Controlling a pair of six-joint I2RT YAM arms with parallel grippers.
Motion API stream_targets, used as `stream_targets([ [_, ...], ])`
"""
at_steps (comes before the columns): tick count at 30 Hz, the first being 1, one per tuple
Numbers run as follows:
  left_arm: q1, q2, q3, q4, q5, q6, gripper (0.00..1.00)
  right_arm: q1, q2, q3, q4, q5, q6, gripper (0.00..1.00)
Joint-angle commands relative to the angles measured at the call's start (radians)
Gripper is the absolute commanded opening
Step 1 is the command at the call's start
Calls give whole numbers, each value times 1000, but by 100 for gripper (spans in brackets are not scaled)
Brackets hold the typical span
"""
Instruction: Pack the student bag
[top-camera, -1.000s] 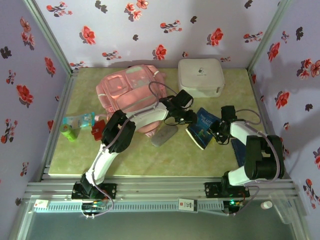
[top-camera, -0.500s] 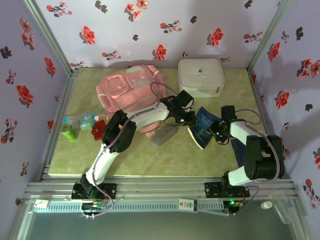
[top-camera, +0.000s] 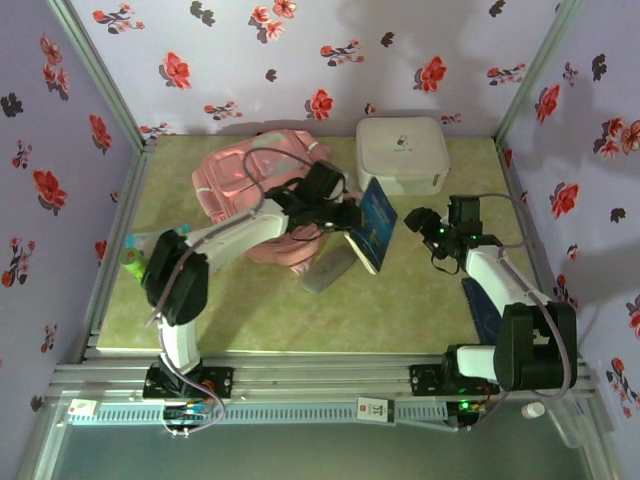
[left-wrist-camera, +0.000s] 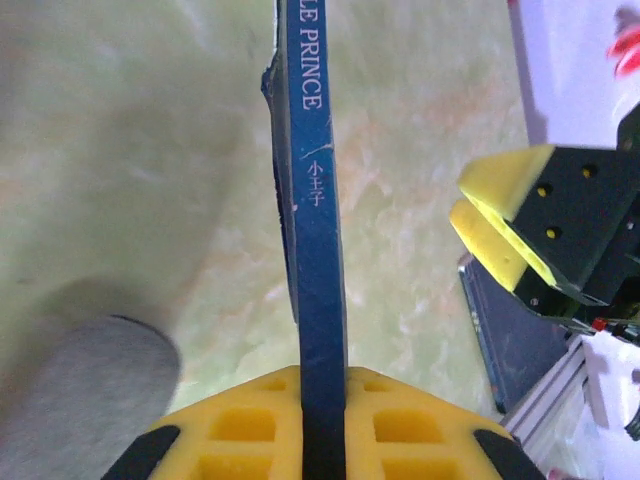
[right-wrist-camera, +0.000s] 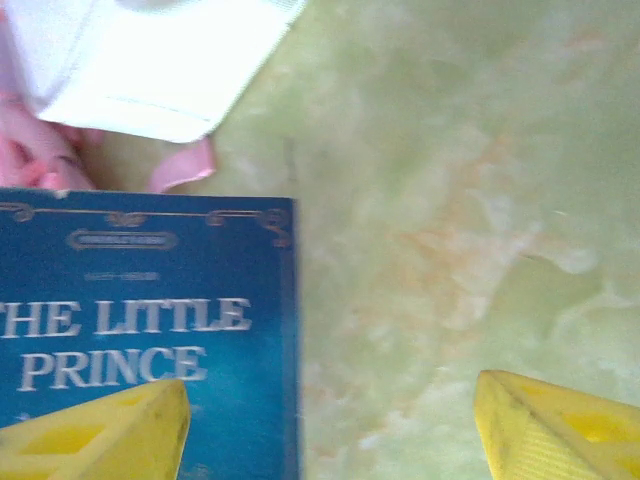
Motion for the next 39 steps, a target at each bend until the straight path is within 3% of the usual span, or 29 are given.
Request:
stream_targets([
  [1,56,-126,-74,97,-79,-1,0,8,-21,23,100,-117,61,77],
  [6,130,-270,-192,205,-171,-49,0,30,-29,-42,393,-237,251,85],
  [9,158,-333,-257,294,-230,-105,0,73,-22,-47,502,-242,355,88],
  [18,182,-407,-404,636,-319,-323,0,249,7,-75,836,-102,696,92],
  [28,193,-345,-453,810,-314,-535,0,416,115,-54,994,-32,835,94],
  [39,193,-315,-502,904,-267,-638,0,495,322,103,1141,29,904,89],
])
